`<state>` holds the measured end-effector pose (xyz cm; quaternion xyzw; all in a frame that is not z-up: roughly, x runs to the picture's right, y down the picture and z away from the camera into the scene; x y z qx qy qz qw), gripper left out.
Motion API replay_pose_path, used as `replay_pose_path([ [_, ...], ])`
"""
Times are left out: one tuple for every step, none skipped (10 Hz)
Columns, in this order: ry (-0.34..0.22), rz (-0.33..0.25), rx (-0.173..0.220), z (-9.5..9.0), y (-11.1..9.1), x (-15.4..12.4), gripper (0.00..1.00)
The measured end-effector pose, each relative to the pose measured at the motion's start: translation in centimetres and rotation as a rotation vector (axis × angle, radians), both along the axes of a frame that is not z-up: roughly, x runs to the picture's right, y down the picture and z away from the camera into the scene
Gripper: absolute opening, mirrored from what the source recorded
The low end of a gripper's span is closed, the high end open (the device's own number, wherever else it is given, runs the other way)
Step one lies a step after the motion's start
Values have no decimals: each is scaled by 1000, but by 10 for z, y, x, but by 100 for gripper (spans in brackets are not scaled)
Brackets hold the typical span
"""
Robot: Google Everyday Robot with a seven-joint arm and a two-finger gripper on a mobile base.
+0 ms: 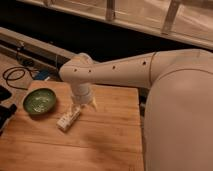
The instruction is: Place the bottle in the ceramic bowl
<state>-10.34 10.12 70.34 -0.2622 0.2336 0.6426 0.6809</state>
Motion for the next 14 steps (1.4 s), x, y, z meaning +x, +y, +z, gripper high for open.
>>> replay_pose_path([
  [0,0,0,0,0,0,65],
  [0,0,1,0,0,0,65],
  [-1,-4,6,0,0,1,65],
  [-7,-19,34,-3,0,0,65],
  [-15,-23,61,-5,2,-2,65],
  [-17,-24,76,-4,3,-1,65],
  [-21,-16,84,-2,8,0,65],
  [-24,-9,83,2,14,1,65],
  [-31,5,77,11,24,2,65],
  [-37,11,74,20,32,3,65],
  [-48,14,68,27,39,-2,65],
  [-54,13,70,33,39,-8,65],
  [-59,14,78,37,35,-17,65],
  [-60,27,110,42,24,-30,65],
])
